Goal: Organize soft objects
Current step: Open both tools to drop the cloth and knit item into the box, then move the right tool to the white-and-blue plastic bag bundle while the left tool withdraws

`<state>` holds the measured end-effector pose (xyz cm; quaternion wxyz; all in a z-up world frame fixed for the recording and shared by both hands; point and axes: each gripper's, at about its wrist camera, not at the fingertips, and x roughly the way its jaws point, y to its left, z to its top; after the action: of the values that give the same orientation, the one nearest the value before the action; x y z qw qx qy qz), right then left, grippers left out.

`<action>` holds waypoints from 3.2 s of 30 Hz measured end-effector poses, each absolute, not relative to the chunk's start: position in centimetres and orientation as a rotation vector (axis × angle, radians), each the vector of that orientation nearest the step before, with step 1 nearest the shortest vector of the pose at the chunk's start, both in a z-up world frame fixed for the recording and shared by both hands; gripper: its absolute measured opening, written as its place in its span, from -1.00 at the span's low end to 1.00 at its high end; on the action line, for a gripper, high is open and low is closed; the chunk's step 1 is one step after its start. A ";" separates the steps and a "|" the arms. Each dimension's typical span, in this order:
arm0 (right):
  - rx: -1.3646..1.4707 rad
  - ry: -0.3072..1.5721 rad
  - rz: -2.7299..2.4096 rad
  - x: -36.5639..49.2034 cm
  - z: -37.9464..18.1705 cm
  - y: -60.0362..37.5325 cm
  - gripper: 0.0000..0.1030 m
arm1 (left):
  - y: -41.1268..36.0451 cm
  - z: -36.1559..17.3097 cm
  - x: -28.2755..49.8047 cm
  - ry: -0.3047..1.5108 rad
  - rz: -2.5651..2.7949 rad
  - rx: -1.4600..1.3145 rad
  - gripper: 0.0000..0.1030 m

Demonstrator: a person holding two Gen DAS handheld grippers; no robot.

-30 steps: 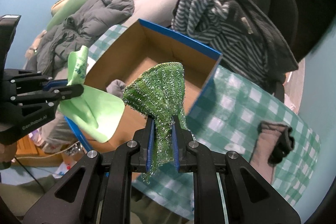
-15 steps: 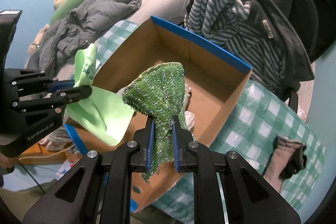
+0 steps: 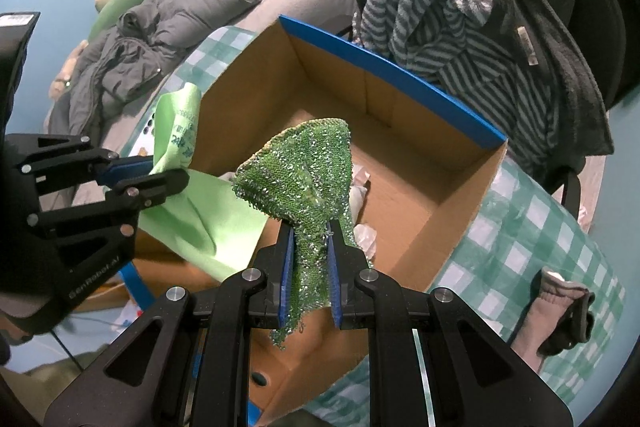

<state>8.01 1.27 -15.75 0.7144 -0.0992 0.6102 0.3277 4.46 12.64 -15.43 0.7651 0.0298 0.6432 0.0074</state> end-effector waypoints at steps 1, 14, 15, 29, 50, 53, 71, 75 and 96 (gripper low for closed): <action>-0.225 1.352 0.718 8.0 -15.8 1.3 -0.64 | 12.6 -15.5 4.5 1.402 0.023 0.075 -0.74; -0.240 1.309 0.681 7.7 -14.4 -0.1 0.02 | 11.6 -15.1 3.4 1.407 0.036 0.110 -0.11; -0.240 1.305 0.677 7.7 -14.2 -0.4 0.03 | 11.4 -14.9 3.2 1.407 0.034 0.108 -0.11; -0.229 1.280 0.639 6.2 -12.3 -4.9 0.17 | 7.2 -12.4 1.8 1.347 -0.011 0.169 0.13; -0.135 1.365 0.509 3.0 -14.3 -17.2 0.22 | -1.7 -12.9 0.6 1.369 -0.163 0.234 0.15; -0.133 1.379 0.508 2.3 -14.8 -18.6 0.22 | -3.0 -13.1 0.4 1.375 -0.183 0.243 0.15; -0.171 1.450 0.550 -1.8 -18.5 -22.6 0.24 | -9.4 -16.0 -2.8 1.435 -0.282 0.281 0.15; -0.179 1.462 0.557 -2.5 -19.3 -23.1 0.24 | -10.3 -17.0 -3.7 1.459 -0.290 0.281 0.15; -0.297 1.506 0.728 -4.9 -24.9 -22.0 0.27 | -11.1 -20.5 -6.6 1.535 -0.239 0.286 0.15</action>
<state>-4.89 -22.02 -24.93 0.6603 -0.1311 0.6657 0.3219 -6.56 -11.07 -20.46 0.7039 0.1288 0.6902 -0.1074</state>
